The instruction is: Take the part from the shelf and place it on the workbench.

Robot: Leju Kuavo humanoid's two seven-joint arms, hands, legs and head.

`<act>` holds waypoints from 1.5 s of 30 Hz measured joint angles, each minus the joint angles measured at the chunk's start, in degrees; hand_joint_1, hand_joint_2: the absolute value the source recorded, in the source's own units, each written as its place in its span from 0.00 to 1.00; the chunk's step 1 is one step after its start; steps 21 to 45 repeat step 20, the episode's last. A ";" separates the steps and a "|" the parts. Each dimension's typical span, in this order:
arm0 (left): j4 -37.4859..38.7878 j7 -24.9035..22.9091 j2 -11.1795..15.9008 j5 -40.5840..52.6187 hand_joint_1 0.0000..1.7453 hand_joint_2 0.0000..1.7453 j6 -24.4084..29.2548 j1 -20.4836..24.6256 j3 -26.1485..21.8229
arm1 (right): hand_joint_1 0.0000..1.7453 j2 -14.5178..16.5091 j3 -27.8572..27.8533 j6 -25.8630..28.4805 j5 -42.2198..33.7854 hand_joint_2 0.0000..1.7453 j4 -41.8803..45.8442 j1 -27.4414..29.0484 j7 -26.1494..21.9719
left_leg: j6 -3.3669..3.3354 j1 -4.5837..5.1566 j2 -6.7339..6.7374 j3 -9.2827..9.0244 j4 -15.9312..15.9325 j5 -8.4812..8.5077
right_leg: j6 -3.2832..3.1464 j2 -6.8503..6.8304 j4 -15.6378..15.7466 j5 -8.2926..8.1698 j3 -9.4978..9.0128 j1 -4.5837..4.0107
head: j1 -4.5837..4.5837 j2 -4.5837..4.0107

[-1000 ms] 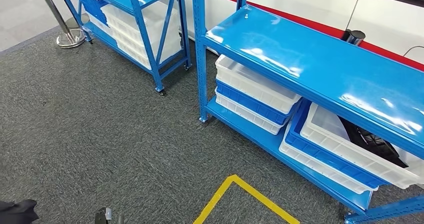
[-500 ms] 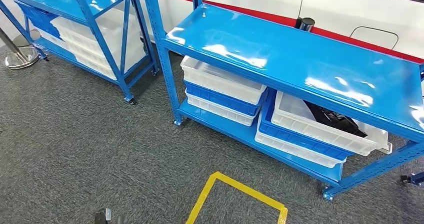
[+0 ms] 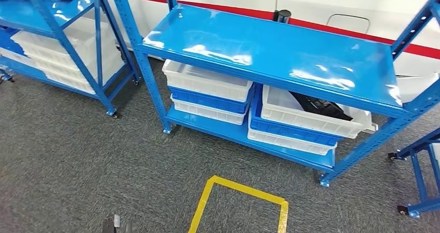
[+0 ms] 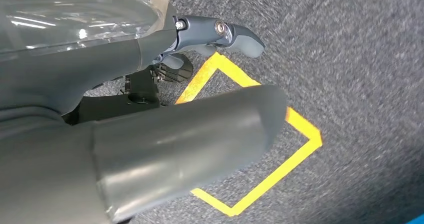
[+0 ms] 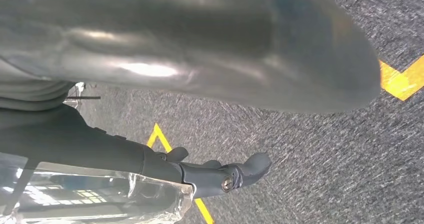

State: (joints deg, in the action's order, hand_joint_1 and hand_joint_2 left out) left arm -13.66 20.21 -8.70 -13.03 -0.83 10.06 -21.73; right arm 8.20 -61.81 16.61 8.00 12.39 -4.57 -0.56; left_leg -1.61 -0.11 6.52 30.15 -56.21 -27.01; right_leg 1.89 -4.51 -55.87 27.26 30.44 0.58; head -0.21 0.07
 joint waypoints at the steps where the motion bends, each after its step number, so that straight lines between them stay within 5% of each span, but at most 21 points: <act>1: -0.01 -0.04 -0.08 0.01 0.00 0.00 -0.07 0.06 0.04 | 0.00 0.01 -0.04 0.08 -0.08 0.00 0.00 0.03 0.02 | 0.36 -0.09 0.58 -0.20 0.09 -0.03 | -0.41 0.79 0.10 -0.15 0.16 -0.06 | 0.04 0.00; 2: -0.03 -0.06 -0.15 0.01 0.00 0.00 -0.12 0.14 0.06 | 0.00 0.03 -0.10 0.16 -0.15 0.00 0.00 0.07 0.03 | 0.75 -0.24 0.59 -0.29 -0.05 -0.25 | -0.79 1.47 0.24 -0.34 0.05 0.07 | 0.05 0.00; 4: -0.06 -0.07 -0.23 0.05 0.00 0.00 -0.24 0.23 0.09 | 0.00 0.04 -0.24 0.28 -0.33 0.00 0.00 0.08 0.04 | 1.46 -0.58 -1.84 0.58 -2.70 -2.44 | -1.55 2.83 0.53 -0.88 -0.16 0.46 | 0.33 0.00; 6: -0.05 -0.08 -0.22 0.09 0.00 0.00 -0.29 0.05 0.09 | 0.00 0.11 -0.36 0.33 -0.49 0.00 0.00 0.05 0.04 | 1.94 -0.85 -5.27 3.68 -9.79 -6.56 | -1.93 4.22 0.52 -1.18 -0.09 0.55 | 0.77 0.00; 8: -0.04 -0.08 -0.22 0.08 0.00 0.00 -0.31 -0.17 0.09 | 0.00 0.23 -0.54 0.33 -0.58 0.00 0.00 0.15 0.02 | 2.09 -0.90 -6.33 6.70 -15.73 -8.52 | -2.00 5.79 0.42 -1.23 0.04 0.38 | 0.97 0.00; 10: -0.04 -0.09 -0.22 0.04 0.00 0.00 -0.34 -0.19 0.09 | 0.00 0.30 -0.74 0.33 -0.62 0.00 0.00 0.30 -0.06 | 1.87 -0.90 -6.66 6.25 -13.91 -5.92 | -1.99 7.36 0.24 -1.22 -0.01 0.27 | 1.02 0.00; 13: -0.04 -0.10 -0.01 -0.02 0.00 0.00 -0.37 -0.10 0.09 | 0.00 0.48 -0.86 0.33 -0.55 0.00 0.00 0.21 -0.25 | 1.11 -1.00 -9.80 1.59 -3.18 -0.51 | -1.77 9.54 -0.13 -1.20 0.14 0.09 | 1.05 0.00; 15: -0.04 -0.11 0.10 -0.10 0.00 0.00 -0.39 -0.06 0.08 | 0.00 0.57 -0.87 0.33 -0.47 0.00 0.00 0.14 -0.30 | 0.67 -0.85 -10.86 0.64 -0.73 -0.13 | -1.14 10.69 -0.17 -1.34 0.72 0.12 | 1.10 0.00; 17: -0.05 -0.11 0.06 -0.26 0.00 0.00 -0.43 0.01 0.08 | 0.00 0.54 -0.87 0.43 -0.33 0.00 0.00 0.25 -0.19 | 0.08 -0.73 -9.65 0.59 -0.28 0.21 | -0.35 11.42 -0.14 -1.53 1.35 0.39 | 1.13 0.00; 20: -0.07 -0.10 0.00 -0.50 0.00 0.00 -0.45 0.08 0.08 | 0.00 0.44 -0.87 1.27 0.42 0.00 0.00 0.25 0.08 | -0.93 -0.99 -7.88 0.38 0.61 0.87 | -0.17 8.33 -3.33 0.26 3.13 0.32 | 0.75 0.00; 45: -0.07 -0.10 0.00 -0.50 0.00 0.00 -0.45 0.08 0.08 | 0.00 0.44 -0.87 1.27 0.42 0.00 0.00 0.25 0.08 | -0.93 -0.99 -7.88 0.38 0.61 0.87 | -0.17 8.33 -3.33 0.26 3.13 0.32 | 0.75 0.00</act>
